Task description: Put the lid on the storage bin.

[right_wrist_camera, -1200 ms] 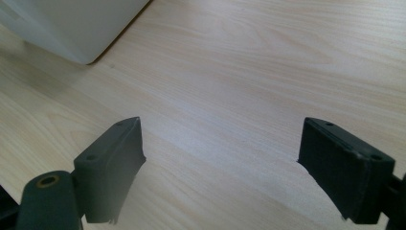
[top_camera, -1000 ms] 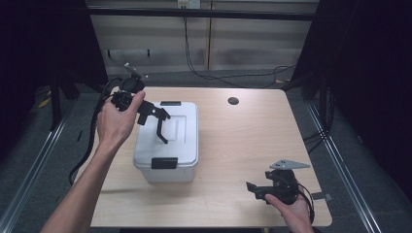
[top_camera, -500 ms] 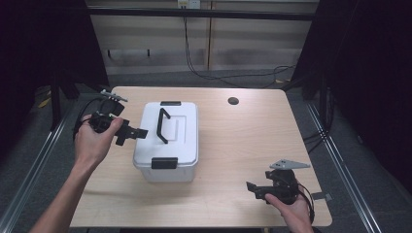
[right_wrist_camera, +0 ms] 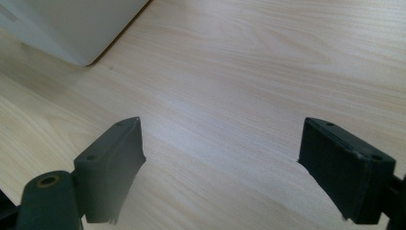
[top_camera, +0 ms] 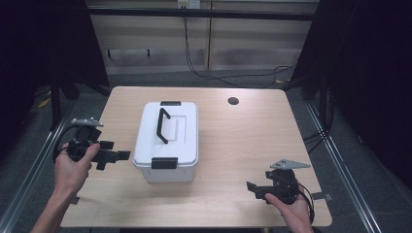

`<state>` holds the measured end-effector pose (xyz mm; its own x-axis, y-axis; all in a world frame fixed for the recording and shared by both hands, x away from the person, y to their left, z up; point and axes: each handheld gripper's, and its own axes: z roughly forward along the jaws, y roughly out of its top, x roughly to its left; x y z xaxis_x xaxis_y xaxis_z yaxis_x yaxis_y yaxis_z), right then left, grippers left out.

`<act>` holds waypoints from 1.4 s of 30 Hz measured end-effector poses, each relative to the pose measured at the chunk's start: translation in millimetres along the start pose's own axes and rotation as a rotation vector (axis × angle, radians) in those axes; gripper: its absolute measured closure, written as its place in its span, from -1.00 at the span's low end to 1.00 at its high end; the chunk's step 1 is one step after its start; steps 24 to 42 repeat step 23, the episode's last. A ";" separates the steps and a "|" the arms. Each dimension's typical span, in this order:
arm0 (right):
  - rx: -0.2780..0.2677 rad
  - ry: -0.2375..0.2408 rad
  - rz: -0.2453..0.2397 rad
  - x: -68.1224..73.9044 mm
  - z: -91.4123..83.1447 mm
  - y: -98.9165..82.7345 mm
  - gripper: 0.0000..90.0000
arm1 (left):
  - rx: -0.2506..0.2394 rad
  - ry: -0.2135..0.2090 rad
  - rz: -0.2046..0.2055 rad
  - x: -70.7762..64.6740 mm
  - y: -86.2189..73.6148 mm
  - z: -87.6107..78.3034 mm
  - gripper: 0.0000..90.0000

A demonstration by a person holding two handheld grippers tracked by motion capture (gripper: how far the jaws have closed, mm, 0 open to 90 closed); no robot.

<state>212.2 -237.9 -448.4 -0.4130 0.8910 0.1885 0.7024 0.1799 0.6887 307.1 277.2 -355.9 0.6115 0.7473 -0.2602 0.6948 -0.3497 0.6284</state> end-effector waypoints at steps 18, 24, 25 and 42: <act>-0.001 -0.006 0.004 -0.9 -0.4 -0.2 -0.66 | -0.026 0.005 -0.043 6.7 -58.4 21.0 -0.60; -0.002 -0.005 -0.017 1.6 0.6 -0.9 -0.65 | 0.034 0.060 -0.022 8.3 -75.3 32.1 -0.60; -0.002 -0.005 -0.017 1.6 0.6 -0.9 -0.65 | 0.034 0.060 -0.022 8.3 -75.3 32.1 -0.60; -0.002 -0.005 -0.017 1.6 0.6 -0.9 -0.65 | 0.034 0.060 -0.022 8.3 -75.3 32.1 -0.60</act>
